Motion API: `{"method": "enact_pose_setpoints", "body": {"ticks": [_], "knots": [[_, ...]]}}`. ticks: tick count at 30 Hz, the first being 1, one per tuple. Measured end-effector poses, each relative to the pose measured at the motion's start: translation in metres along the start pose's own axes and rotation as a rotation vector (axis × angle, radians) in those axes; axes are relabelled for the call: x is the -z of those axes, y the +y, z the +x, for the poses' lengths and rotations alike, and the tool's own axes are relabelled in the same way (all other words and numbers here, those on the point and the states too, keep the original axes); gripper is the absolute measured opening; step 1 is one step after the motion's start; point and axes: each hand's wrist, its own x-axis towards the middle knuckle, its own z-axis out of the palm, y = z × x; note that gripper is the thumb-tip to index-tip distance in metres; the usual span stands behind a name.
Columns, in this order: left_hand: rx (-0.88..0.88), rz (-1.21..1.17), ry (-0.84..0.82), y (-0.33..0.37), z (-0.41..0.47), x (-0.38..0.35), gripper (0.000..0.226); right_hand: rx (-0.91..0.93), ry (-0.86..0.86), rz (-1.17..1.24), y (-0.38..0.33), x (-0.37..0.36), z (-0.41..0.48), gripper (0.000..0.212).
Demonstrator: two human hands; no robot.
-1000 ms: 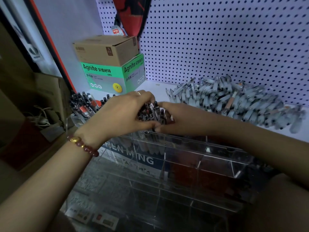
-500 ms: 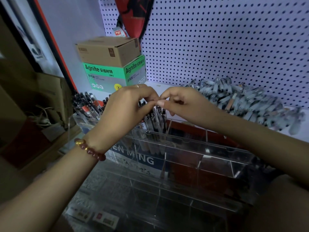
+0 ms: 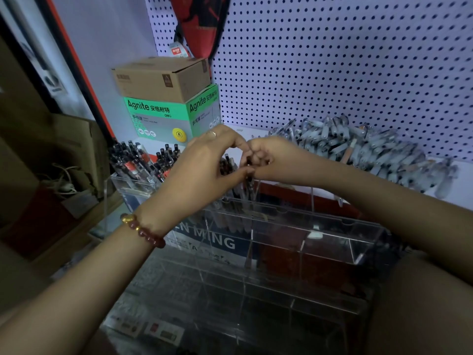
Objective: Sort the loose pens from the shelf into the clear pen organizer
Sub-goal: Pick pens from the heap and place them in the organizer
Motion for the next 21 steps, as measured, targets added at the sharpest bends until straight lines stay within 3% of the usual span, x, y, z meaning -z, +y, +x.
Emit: {"method": "enact_pose_setpoints", "body": {"ticks": [4,7,12,15,18,21], "knots": [[-0.040,-0.006,-0.019,0.005,-0.004,-0.003,0.020,0.031,0.043,-0.157,-0.004,0.003,-0.004,0.024],[-0.047,0.010,-0.051,0.006,-0.007,-0.003,0.026,0.049,0.077,-0.229,-0.007,0.001,-0.007,0.023],[-0.036,0.137,-0.019,0.009,-0.010,-0.006,0.023,0.039,0.027,-0.102,-0.003,0.001,-0.007,0.008],[0.040,0.117,0.010,0.011,-0.009,-0.009,0.014,0.032,0.006,-0.054,-0.003,0.000,-0.007,0.014],[0.119,0.102,0.039,0.010,-0.009,-0.008,0.022,0.024,-0.019,-0.131,0.000,0.000,-0.007,0.020],[0.095,0.246,0.039,0.007,-0.011,-0.011,0.025,0.027,-0.001,-0.147,0.000,-0.001,-0.009,0.018]]}}
